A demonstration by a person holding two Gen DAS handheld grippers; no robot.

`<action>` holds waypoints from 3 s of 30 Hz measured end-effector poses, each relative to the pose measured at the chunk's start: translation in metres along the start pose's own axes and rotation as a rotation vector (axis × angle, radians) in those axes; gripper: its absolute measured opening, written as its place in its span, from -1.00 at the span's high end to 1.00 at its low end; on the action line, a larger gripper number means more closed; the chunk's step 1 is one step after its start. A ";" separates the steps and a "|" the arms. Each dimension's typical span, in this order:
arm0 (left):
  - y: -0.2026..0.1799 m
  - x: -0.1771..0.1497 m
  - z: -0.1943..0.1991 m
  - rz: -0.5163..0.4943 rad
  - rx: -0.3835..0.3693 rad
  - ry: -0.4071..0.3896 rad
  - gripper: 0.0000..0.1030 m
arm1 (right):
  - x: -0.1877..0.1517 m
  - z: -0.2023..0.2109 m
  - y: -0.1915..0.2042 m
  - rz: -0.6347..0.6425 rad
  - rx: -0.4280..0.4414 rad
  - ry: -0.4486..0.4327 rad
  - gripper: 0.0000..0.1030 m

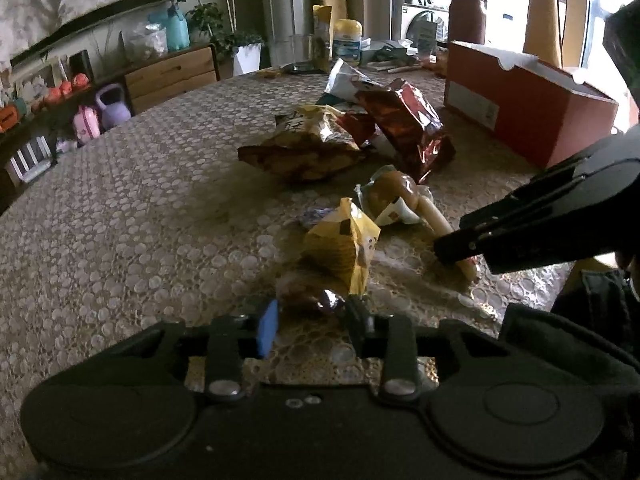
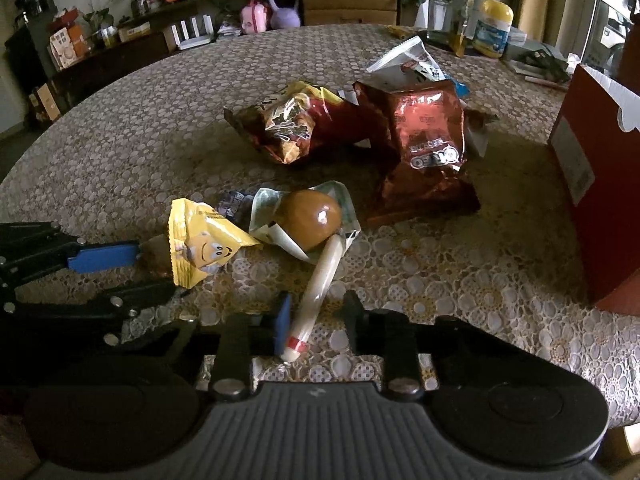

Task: Organize snacks
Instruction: 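Grasp a small wrapped sweet with the left gripper while the right gripper grasps the lollipop stick, then carry the sweet and lollipop into the red box and open both grippers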

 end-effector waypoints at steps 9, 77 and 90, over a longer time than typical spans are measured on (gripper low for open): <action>0.009 -0.005 0.012 0.066 -0.015 -0.007 0.53 | -0.004 0.011 -0.003 -0.026 0.031 -0.024 0.75; -0.208 0.219 0.078 -0.185 -0.181 -0.219 0.53 | 0.032 0.183 -0.239 -0.291 -0.074 -0.390 0.81; -0.277 0.251 0.029 -0.257 -0.213 -0.125 0.53 | 0.019 0.171 -0.321 -0.389 -0.136 -0.357 0.81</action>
Point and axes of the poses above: each gripper's, at about its wrist camera, not at the fingertips, and z roughly against the way its jaws point, y to its left, x to its top, the point moved 9 cm from there along -z, roughly the way its jaws point, and after that the axes turned 14 degrees about y, right-handed, at the moved point
